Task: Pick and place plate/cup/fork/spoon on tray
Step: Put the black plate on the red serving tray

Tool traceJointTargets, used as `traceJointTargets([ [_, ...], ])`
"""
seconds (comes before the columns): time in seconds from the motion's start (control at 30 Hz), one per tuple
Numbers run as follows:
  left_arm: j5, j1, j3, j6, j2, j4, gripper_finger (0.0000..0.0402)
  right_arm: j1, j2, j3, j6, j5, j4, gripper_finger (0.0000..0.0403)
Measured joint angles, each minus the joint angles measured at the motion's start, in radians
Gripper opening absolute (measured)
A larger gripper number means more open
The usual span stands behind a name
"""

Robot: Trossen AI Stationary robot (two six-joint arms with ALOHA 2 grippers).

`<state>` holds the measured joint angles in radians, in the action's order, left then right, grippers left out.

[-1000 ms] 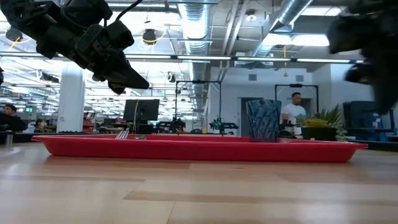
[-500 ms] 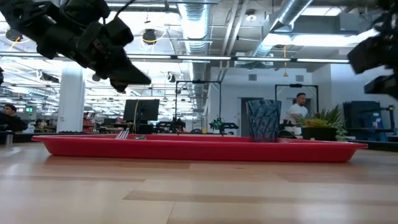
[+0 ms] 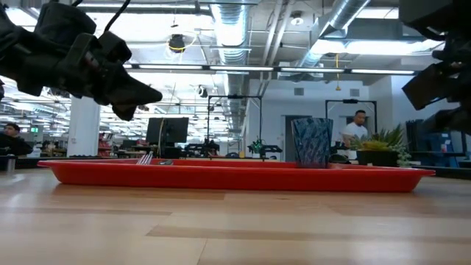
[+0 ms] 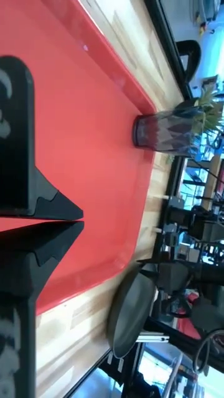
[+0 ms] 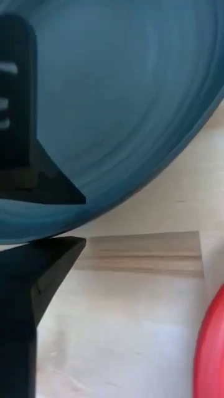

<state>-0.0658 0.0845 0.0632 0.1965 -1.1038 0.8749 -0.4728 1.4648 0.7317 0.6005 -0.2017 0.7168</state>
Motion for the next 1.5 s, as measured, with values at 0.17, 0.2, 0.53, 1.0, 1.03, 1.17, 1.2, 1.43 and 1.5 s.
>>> traceJointTargets([
  [0.17,0.0,0.0,-0.002,-0.002,0.0,0.013,0.0,0.005,0.014,0.001,-0.001,-0.036,0.006,0.0073],
  [0.2,0.0,0.0,-0.002,-0.004,0.0,0.017,0.0,0.005,0.012,0.001,-0.002,-0.039,0.004,0.0062],
  [0.53,0.001,0.0,-0.002,-0.012,0.0,0.022,0.0,0.013,-0.14,0.032,0.113,-0.05,0.019,0.0018],
  [1.0,0.001,0.0,-0.002,-0.012,0.0,0.026,0.0,0.138,-0.25,0.094,0.424,0.377,-0.043,0.0017],
  [1.03,0.001,0.0,-0.002,-0.013,0.0,0.029,0.0,0.15,-0.25,0.094,0.45,0.402,-0.05,0.0014],
  [1.17,0.002,0.0,-0.001,-0.013,0.001,0.046,0.0,0.197,-0.25,0.094,0.574,0.469,-0.06,0.0011],
  [1.2,0.002,0.0,-0.001,-0.013,0.001,0.049,0.0,0.21,-0.25,0.094,0.601,0.48,-0.06,0.0012],
  [1.43,0.002,0.0,-0.001,-0.047,0.001,0.06,0.0,0.303,-0.231,0.094,0.681,0.484,-0.069,0.0013],
  [1.5,0.002,0.0,-0.001,-0.072,0.001,0.06,0.0,0.337,-0.222,0.094,0.684,0.474,-0.065,0.0013],
])
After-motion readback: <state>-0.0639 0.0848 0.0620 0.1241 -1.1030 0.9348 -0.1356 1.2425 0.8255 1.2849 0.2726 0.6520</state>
